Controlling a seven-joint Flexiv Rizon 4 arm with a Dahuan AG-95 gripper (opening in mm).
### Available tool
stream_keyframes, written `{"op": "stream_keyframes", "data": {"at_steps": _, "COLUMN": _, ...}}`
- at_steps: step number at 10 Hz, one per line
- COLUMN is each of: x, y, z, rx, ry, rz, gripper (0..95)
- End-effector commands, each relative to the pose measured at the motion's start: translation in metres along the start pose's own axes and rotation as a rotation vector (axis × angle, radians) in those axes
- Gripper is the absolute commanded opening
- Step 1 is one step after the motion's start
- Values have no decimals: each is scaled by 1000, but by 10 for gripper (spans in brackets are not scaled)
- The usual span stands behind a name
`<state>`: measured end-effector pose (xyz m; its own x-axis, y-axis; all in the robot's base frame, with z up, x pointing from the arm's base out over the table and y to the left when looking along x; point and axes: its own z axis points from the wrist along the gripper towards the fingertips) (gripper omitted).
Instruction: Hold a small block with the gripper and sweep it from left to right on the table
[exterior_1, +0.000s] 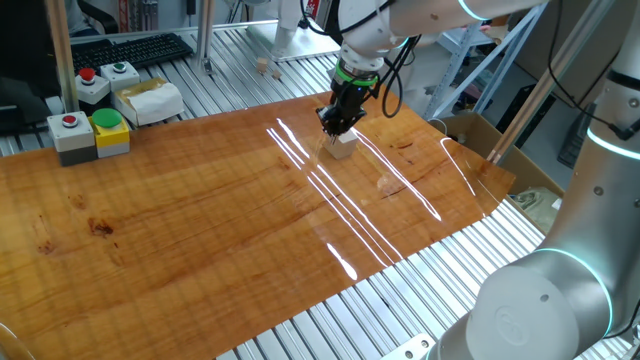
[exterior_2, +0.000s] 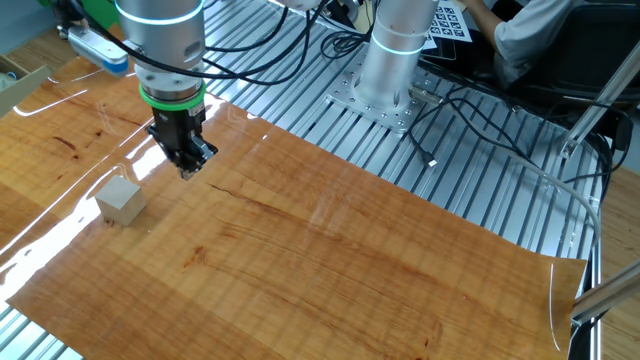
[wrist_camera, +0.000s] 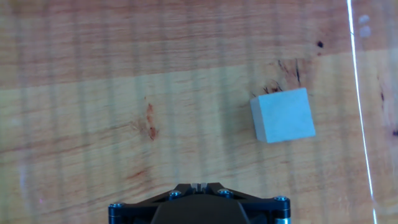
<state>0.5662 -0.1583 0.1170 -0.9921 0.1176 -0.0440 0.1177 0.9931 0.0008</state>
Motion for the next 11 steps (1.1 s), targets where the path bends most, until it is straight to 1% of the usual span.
{"op": "stream_keyframes", "data": {"at_steps": 1, "x": -1, "y": 0, "z": 0, "rx": 0, "ry": 14, "rz": 42, "gripper": 0}}
{"op": "stream_keyframes", "data": {"at_steps": 4, "x": -1, "y": 0, "z": 0, "rx": -3, "ry": 18, "rz": 82, "gripper": 0}}
{"op": "stream_keyframes", "data": {"at_steps": 6, "x": -1, "y": 0, "z": 0, "rx": -5, "ry": 17, "rz": 84, "gripper": 0}}
{"op": "stream_keyframes", "data": {"at_steps": 8, "x": -1, "y": 0, "z": 0, "rx": -7, "ry": 10, "rz": 38, "gripper": 0}}
{"op": "stream_keyframes", "data": {"at_steps": 10, "x": -1, "y": 0, "z": 0, "rx": 3, "ry": 7, "rz": -61, "gripper": 0}}
{"op": "stream_keyframes", "data": {"at_steps": 11, "x": -1, "y": 0, "z": 0, "rx": 3, "ry": 8, "rz": -93, "gripper": 0}}
